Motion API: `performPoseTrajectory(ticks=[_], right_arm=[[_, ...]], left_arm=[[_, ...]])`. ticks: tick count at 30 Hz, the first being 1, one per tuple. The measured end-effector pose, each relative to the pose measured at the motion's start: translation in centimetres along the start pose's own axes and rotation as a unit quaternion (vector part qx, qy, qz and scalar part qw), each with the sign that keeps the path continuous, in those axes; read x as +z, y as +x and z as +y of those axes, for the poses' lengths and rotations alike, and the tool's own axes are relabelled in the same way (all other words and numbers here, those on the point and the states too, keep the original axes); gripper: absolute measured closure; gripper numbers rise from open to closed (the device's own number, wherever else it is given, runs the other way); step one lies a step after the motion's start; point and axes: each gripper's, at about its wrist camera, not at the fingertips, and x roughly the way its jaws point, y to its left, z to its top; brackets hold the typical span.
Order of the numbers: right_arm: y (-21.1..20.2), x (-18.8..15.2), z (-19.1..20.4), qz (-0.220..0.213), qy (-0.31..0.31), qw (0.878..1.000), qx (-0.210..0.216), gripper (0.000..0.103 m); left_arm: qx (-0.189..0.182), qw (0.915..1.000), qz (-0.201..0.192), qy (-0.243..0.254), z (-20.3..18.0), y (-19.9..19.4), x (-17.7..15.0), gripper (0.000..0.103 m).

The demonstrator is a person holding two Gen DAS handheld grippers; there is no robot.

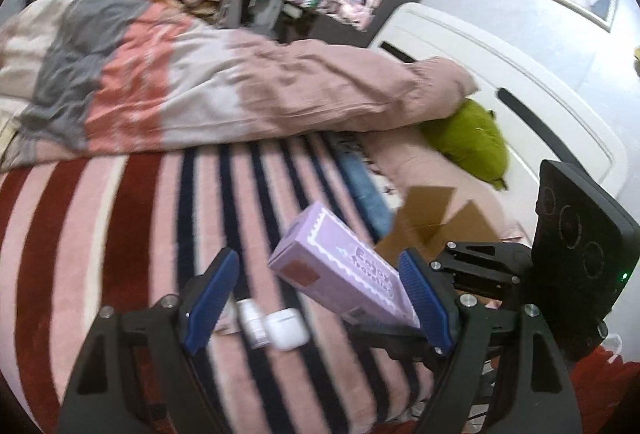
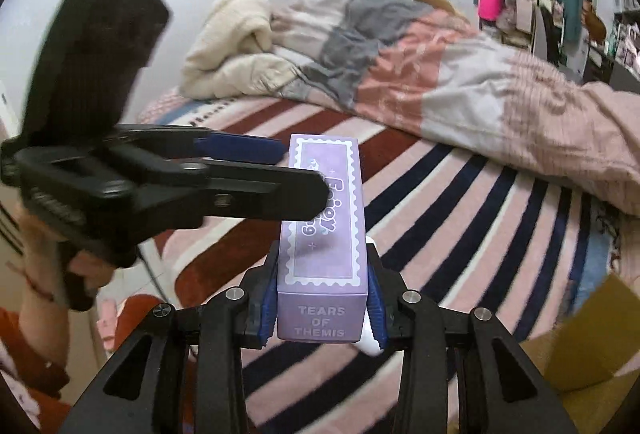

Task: Organize rigid objects
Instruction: 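Lower the lilac box into the cardboard box and open the right gripper, then grasp the white earbud case with the right gripper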

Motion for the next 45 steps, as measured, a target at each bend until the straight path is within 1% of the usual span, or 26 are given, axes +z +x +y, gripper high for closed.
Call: performPoseTrajectory(ticks=[2, 4, 5, 6, 10, 13, 17, 20, 21, 23, 24, 25, 26, 27, 28, 30, 32, 34, 36, 38, 39, 41, 43, 45], right_arm=[[-2.1, -0.6, -0.6, -0.020, -0.010, 1.000, -0.006, 0.071], [-4.2, -1.4, -1.7, -0.032, -0.007, 0.999, -0.016, 0.071], [-4.9, -1.7, -2.2, -0.035, -0.002, 0.999, -0.015, 0.071], [-6.0, -2.4, -3.1, -0.039, 0.006, 0.999, -0.013, 0.071], [-9.4, -4.7, -6.6, -0.047, 0.035, 0.997, -0.042, 0.071], [-10.9, -6.6, -9.3, -0.044, 0.063, 0.995, -0.060, 0.071], [-11.4, -8.7, -12.1, -0.019, 0.096, 0.992, -0.077, 0.071], [-11.1, -9.9, -13.3, 0.006, 0.108, 0.990, -0.090, 0.071], [-11.0, -10.2, -13.6, 0.011, 0.112, 0.989, -0.092, 0.071], [-10.5, -10.5, -13.9, 0.019, 0.119, 0.988, -0.098, 0.070], [-10.3, -10.5, -13.6, 0.023, 0.114, 0.987, -0.114, 0.069], [-10.1, -10.5, -13.6, 0.027, 0.107, 0.985, -0.133, 0.065], [-9.9, -10.5, -13.4, 0.032, 0.102, 0.983, -0.148, 0.058], [-9.8, -10.5, -13.3, 0.035, 0.100, 0.981, -0.161, 0.043], [-9.7, -10.3, -13.2, 0.031, 0.099, 0.979, -0.174, 0.037], [-9.9, -10.0, -12.9, 0.025, 0.099, 0.979, -0.175, 0.037], [-10.2, -9.3, -12.2, 0.009, 0.100, 0.982, -0.160, 0.037], [-9.9, -8.2, -11.2, -0.003, 0.094, 0.985, -0.147, 0.037], [-9.4, -6.8, -9.8, -0.016, 0.082, 0.988, -0.131, 0.037], [-8.4, -5.2, -7.8, -0.029, 0.064, 0.991, -0.109, 0.037], [-7.8, -4.7, -7.2, -0.031, 0.058, 0.993, -0.102, 0.037], [-6.2, -3.4, -5.1, -0.034, 0.039, 0.996, -0.071, 0.037], [-3.9, -2.4, -3.1, -0.027, 0.023, 0.999, -0.038, 0.037], [-1.8, -2.0, -1.5, -0.012, 0.015, 1.000, -0.021, 0.037]], left_arm=[[-0.028, 0.9996, -0.002, 0.010, -2.3, 0.8, 0.9, 0.027], [-0.056, 0.9982, 0.009, 0.021, -4.5, 2.1, 1.7, 0.047], [-0.057, 0.9979, 0.014, 0.027, -5.4, 2.7, 1.9, 0.050], [-0.053, 0.9977, 0.019, 0.038, -6.5, 3.5, 2.2, 0.055], [-0.073, 0.9940, 0.048, 0.066, -10.9, 7.5, 3.1, 0.055], [-0.075, 0.9902, 0.077, 0.089, -13.7, 10.6, 3.1, 0.055], [-0.071, 0.9847, 0.120, 0.104, -15.7, 14.4, 2.5, 0.055], [-0.054, 0.9830, 0.137, 0.110, -16.3, 15.9, 2.0, 0.055], [-0.048, 0.9825, 0.140, 0.113, -16.4, 16.1, 1.8, 0.054], [-0.037, 0.9811, 0.146, 0.122, -16.5, 16.2, 1.7, 0.043], [-0.033, 0.9814, 0.142, 0.125, -16.3, 16.0, 1.7, 0.032], [-0.025, 0.9827, 0.131, 0.128, -16.1, 15.4, 1.7, 0.027], [-0.020, 0.9834, 0.125, 0.130, -16.1, 15.2, 1.7, 0.027], [-0.016, 0.9842, 0.118, 0.131, -15.9, 14.6, 1.7, 0.027], [-0.013, 0.9855, 0.108, 0.130, -15.4, 13.5, 1.9, 0.027], [-0.008, 0.9877, 0.091, 0.127, -14.4, 11.5, 2.2, 0.027], [0.001, 0.9900, 0.075, 0.120, -12.9, 9.5, 2.5, 0.027], [0.024, 0.9924, 0.057, 0.106, -10.6, 7.0, 2.7, 0.026], [0.049, 0.9931, 0.046, 0.096, -8.5, 5.2, 2.5, 0.026], [0.085, 0.9926, 0.033, 0.080, -5.6, 3.0, 1.9, 0.026], [0.098, 0.9922, 0.029, 0.071, -4.4, 2.3, 1.6, 0.026], [0.120, 0.9912, 0.022, 0.052, -1.6, 0.6, 0.6, 0.026], [0.140, 0.9895, 0.017, 0.033, 1.2, -0.8, -0.5, 0.026], [0.155, 0.9877, 0.015, 0.018, 3.2, -1.4, -1.6, 0.026]])
